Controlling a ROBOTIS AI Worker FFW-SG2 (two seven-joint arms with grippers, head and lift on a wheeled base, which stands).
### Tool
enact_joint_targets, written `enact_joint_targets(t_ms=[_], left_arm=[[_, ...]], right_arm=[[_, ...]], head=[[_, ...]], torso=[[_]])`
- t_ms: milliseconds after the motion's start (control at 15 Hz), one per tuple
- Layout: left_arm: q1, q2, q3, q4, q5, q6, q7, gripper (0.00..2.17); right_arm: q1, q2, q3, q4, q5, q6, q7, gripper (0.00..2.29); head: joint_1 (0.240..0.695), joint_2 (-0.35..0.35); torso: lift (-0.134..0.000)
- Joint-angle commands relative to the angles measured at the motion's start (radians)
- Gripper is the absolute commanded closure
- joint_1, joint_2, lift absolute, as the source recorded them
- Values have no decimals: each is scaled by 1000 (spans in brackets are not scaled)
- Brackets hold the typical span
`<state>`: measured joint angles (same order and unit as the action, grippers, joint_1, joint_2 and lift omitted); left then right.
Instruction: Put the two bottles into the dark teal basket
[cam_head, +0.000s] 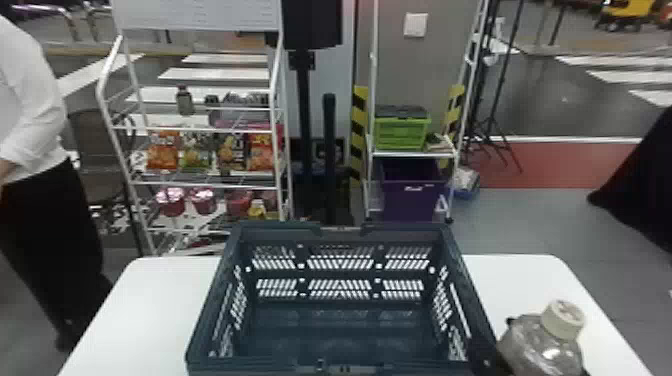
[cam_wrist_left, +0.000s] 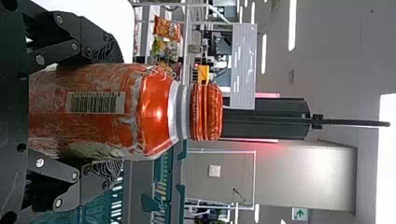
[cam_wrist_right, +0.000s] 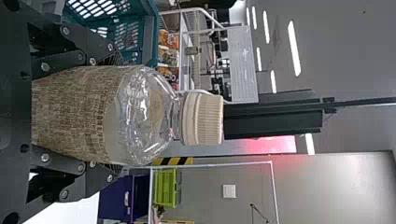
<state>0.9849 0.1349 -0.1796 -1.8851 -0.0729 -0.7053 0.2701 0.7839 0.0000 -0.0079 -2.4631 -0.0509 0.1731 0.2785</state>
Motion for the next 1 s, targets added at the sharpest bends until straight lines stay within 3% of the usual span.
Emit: enact_joint_targets(t_ms=[0,267,400,533,933], left_arm=[[-2,14,-3,0,12,-7,0,2145],[-6,20,-4,14,25,-29,-5,2145],[-11,20,-4,35,36,-59,-8,2148],[-12,20,-4,50,44,-84,-11,2148],[-43,17,-3,98,82,-124,-18,2148]], right_arm=[[-100,1,49,-34,40,173,-35,2047],[-287,1,131,-36,88,486,-119,2047],[-422,1,201,4,85,655,-208,2047],[-522,-17,263,50,74,725,-271,2047],[-784,1,370,268,68,949,-331,2047]], head=[[499,0],[499,0],[499,0],[499,0],[499,0]], torso=[[0],[0],[0],[0],[0]])
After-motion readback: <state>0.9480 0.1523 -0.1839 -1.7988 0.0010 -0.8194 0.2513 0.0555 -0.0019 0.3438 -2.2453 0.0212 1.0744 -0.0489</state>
